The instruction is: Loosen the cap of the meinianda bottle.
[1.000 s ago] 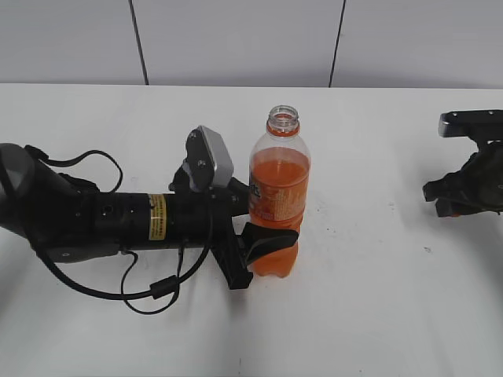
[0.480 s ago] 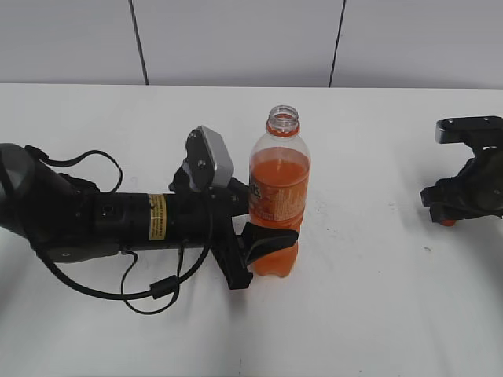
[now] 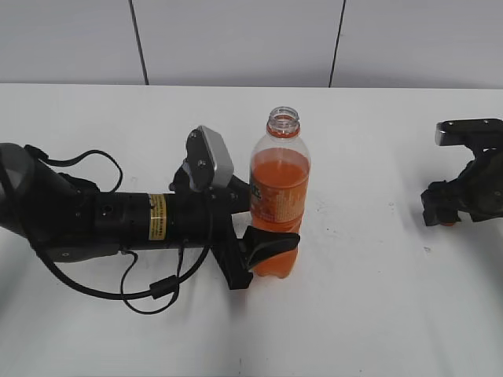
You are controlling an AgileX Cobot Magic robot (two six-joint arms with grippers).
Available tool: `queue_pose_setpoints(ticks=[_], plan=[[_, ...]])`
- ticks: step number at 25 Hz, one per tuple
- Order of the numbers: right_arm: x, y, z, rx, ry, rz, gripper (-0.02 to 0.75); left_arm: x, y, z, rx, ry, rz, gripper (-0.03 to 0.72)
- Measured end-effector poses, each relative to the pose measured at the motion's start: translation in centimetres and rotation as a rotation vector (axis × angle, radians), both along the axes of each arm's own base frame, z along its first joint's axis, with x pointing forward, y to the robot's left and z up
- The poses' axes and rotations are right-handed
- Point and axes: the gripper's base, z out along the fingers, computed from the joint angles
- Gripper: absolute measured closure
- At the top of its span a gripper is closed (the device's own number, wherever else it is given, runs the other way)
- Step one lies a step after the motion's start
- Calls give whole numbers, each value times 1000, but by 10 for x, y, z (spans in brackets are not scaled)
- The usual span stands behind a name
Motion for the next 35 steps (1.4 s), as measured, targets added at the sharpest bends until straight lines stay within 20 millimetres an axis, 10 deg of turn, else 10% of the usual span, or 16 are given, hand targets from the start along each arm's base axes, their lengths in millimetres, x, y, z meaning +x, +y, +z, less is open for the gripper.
queue_pose_setpoints(ticks=[6,35], plan=[[-1,0,-1,1,17,-1,152,-1,-1,2,-14,-5,-13,65],[-1,1,21,14,-45,-12,152,12,74,15,193,40,-154,95]])
